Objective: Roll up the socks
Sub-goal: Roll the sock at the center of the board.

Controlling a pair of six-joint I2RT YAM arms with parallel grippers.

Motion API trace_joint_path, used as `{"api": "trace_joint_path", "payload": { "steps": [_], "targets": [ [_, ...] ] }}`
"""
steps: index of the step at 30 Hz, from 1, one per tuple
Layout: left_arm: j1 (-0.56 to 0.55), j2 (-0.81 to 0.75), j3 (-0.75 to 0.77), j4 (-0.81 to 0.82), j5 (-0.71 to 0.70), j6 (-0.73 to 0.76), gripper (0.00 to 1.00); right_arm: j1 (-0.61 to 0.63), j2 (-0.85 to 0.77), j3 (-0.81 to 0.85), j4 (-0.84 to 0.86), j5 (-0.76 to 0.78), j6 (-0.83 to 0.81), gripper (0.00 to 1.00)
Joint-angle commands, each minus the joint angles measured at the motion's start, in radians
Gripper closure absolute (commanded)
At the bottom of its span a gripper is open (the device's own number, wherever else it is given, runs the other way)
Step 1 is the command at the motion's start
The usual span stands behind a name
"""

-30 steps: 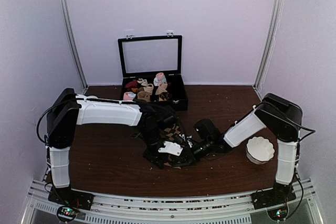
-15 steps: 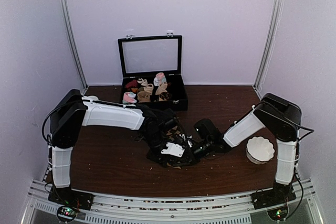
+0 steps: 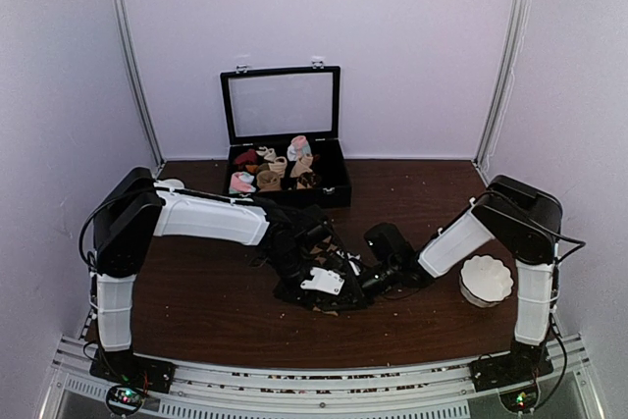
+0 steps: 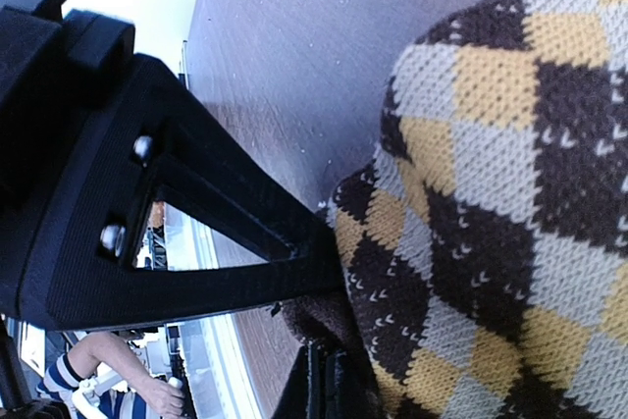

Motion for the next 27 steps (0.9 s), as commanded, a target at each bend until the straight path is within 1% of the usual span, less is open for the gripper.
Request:
{"api": "trace_joint_path", "payload": {
  "steps": [1, 6, 8, 15, 19, 27],
  "targets": [
    [-0.001, 0.002, -0.024, 0.039, -0.022, -0.041, 0.8, 0.005, 0.057, -0.06, -0.091, 0.074, 0.036, 1.0],
    [-0.001, -0.048, -0.021, 0.003, 0.055, -0.067, 0.69, 0.006, 0.059, -0.063, -0.084, 0.072, 0.045, 1.0],
    [-0.002, -0.072, -0.026, -0.013, 0.087, -0.068, 0.66, 0.005, 0.058, -0.066, -0.082, 0.073, 0.047, 1.0],
    [-0.008, -0.069, -0.019, -0.016, 0.104, -0.066, 0.7, 0.005, 0.066, -0.074, -0.058, 0.074, 0.06, 1.0],
    [-0.014, -0.077, -0.024, -0.016, 0.121, -0.054, 0.71, 0.005, 0.065, -0.078, -0.054, 0.072, 0.063, 1.0],
    [-0.016, -0.041, -0.041, -0.001, 0.063, -0.035, 0.73, 0.005, 0.065, -0.08, -0.047, 0.069, 0.066, 1.0]
  ]
}}
